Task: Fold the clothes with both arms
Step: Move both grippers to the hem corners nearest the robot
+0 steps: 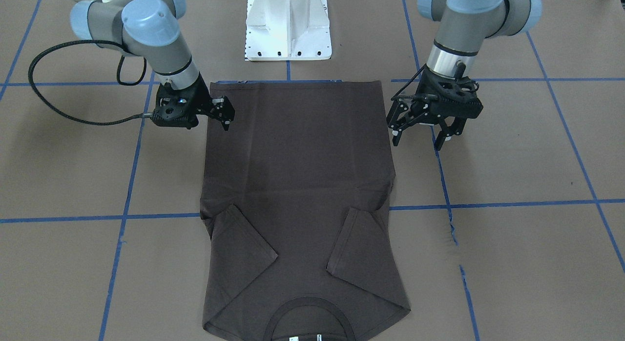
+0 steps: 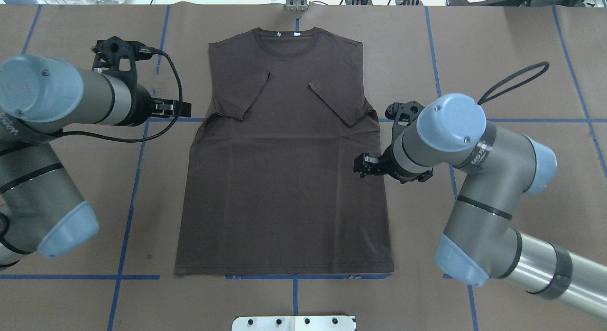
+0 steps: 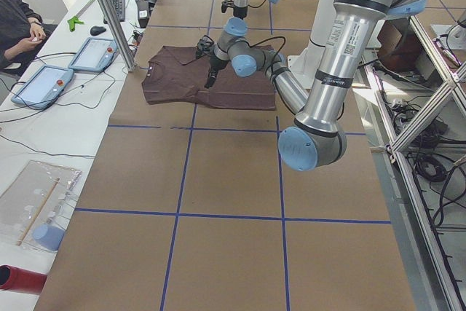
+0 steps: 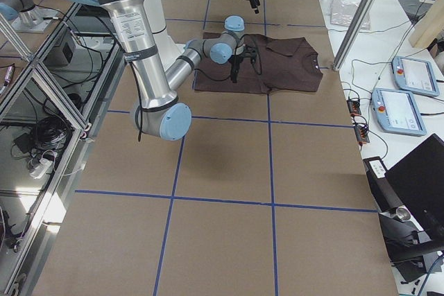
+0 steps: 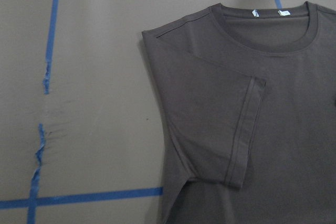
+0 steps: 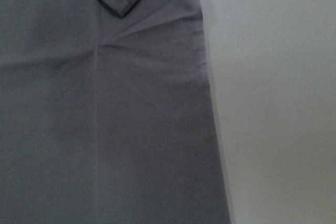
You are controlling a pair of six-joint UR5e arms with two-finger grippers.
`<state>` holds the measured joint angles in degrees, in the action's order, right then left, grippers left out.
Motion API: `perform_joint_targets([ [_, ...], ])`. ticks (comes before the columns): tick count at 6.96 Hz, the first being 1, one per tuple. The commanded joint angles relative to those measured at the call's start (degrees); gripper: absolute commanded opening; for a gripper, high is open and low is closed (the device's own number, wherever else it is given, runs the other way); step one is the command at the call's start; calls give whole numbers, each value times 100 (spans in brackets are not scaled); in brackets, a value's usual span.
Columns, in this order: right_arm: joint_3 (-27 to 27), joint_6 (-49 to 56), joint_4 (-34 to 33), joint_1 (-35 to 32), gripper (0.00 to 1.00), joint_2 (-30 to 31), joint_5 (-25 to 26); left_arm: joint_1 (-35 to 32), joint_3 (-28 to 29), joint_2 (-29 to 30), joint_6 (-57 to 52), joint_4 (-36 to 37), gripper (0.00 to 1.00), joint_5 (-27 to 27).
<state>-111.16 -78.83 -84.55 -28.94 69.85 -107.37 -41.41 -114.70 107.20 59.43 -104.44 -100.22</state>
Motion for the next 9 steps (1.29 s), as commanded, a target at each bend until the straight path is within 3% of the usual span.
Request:
perform_joint_targets([
  [1, -423, -719, 0, 887, 100, 493, 601, 45, -202, -164, 234, -6, 100, -121],
  [4, -424, -898, 0, 1337, 100, 915, 788, 54, -202, -138, 235, -6, 100, -121],
  [9, -415, -1346, 0, 1725, 99, 908, 823, 63, -131, -103, 235, -6, 100, -121],
])
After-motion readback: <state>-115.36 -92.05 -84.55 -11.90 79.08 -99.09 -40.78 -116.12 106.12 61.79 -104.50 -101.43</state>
